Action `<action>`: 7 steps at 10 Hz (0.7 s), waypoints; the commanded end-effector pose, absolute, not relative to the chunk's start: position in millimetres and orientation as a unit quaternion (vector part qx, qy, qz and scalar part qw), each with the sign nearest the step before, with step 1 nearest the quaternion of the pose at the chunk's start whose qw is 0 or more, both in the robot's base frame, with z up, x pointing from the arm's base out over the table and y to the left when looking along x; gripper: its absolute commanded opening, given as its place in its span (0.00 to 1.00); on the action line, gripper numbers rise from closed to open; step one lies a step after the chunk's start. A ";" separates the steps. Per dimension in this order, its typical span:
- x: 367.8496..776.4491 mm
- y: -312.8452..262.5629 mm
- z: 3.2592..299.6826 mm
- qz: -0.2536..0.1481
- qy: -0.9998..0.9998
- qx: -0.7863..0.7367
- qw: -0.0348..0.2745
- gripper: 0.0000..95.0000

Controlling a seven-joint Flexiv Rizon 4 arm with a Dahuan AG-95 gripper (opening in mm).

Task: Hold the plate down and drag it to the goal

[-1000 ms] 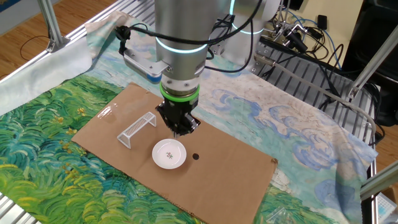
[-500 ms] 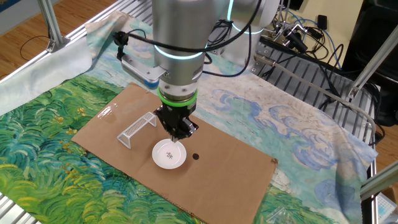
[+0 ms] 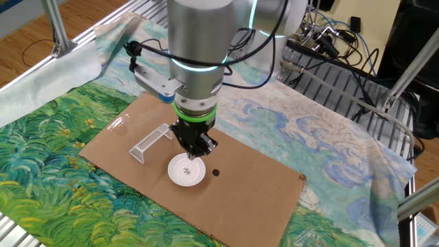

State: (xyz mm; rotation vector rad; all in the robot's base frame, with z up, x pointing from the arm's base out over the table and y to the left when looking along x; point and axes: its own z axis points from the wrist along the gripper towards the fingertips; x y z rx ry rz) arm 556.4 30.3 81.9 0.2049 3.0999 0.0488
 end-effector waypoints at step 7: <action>561.9 29.1 63.3 0.017 0.997 0.066 0.020 0.00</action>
